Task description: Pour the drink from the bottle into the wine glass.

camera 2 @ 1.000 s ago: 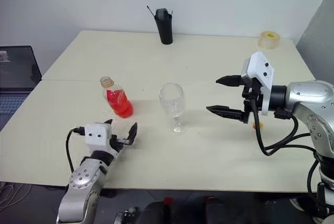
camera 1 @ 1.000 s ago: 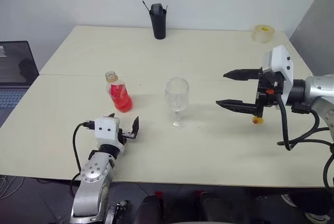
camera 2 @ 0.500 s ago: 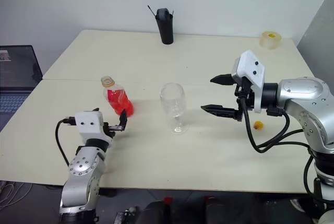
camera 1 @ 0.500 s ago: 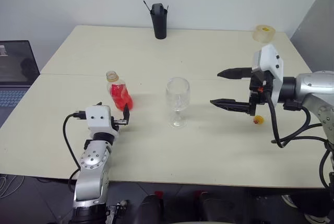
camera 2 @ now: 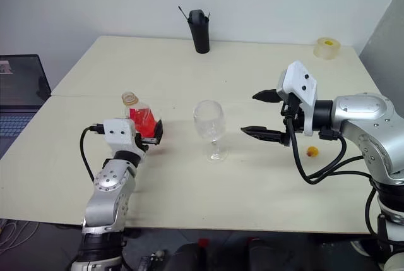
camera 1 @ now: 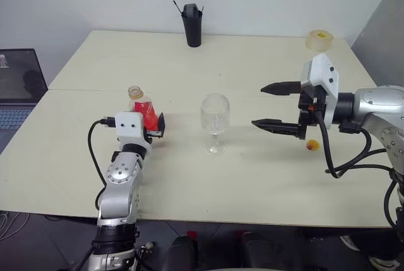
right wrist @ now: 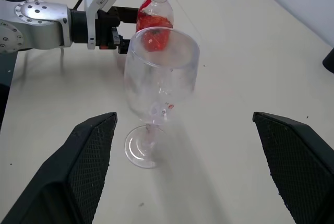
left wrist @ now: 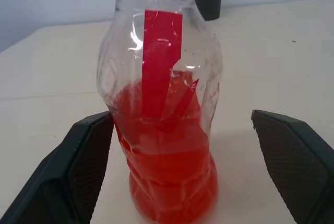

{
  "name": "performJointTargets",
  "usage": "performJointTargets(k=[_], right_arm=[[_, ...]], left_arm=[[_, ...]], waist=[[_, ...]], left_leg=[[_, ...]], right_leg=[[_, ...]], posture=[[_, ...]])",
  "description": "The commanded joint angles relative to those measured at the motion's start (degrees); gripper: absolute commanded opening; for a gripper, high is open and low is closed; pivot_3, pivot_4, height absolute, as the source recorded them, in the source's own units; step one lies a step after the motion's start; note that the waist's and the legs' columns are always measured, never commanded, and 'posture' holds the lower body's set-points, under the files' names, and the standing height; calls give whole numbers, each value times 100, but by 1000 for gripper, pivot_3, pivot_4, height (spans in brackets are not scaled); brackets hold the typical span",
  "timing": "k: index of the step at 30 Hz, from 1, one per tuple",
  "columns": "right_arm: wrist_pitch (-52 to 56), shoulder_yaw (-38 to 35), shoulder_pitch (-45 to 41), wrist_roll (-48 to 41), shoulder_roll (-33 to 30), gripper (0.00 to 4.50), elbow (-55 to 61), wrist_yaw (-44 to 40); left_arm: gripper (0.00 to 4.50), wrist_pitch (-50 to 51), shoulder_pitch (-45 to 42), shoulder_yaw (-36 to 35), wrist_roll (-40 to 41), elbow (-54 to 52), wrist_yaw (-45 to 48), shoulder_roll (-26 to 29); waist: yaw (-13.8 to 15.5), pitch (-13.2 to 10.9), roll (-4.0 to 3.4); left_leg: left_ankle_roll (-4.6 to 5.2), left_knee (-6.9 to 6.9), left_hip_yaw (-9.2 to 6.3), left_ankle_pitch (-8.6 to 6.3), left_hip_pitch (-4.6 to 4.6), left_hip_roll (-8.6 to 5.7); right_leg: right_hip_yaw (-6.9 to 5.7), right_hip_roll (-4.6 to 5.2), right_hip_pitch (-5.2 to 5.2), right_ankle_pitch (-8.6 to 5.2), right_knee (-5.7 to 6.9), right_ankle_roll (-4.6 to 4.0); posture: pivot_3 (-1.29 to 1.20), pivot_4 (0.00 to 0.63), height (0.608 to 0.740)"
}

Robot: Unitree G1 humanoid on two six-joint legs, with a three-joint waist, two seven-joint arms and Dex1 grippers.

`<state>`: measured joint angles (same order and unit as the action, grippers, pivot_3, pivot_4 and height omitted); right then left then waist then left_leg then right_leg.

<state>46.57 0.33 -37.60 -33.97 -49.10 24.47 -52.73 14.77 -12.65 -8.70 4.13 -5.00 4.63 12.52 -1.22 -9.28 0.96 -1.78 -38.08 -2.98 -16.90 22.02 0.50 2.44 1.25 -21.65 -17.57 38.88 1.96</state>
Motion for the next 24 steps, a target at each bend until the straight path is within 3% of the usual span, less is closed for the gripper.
performJointTargets(k=[1,7,10,18,24], right_arm=[[-96,-62,0,113,-60,4461,130,86],[-52,-95,63,152,-45,4461,194,158],[-35,-106,86,152,-63,4500,217,201],[21,-132,116,114,-79,4500,274,269],[57,-158,127,75,-104,4500,309,289]], left_arm=[[4500,-65,-184,-27,-55,50,-44,44],[4500,-198,-400,6,-90,320,-62,34],[3924,-271,-503,-13,-95,454,-69,40],[1711,-449,-623,-99,-89,723,-31,147],[990,-692,-815,-135,-74,923,124,387]], waist=[[3,0,0],[5,0,1],[9,0,1],[15,-1,1],[15,-1,2]], left_leg=[[0,0,-1,0,0,0],[-1,0,-1,0,1,0],[-1,0,-1,0,1,0],[-1,-1,-1,1,2,0],[-1,-1,-1,1,2,0]], right_leg=[[-1,0,0,0,0,0],[-1,0,-1,0,0,0],[-1,0,-1,0,0,0],[-1,0,-2,0,0,0],[-1,0,-3,0,1,0]], posture=[[0,150,740],[0,150,740],[0,150,740],[0,150,740],[0,150,740]])
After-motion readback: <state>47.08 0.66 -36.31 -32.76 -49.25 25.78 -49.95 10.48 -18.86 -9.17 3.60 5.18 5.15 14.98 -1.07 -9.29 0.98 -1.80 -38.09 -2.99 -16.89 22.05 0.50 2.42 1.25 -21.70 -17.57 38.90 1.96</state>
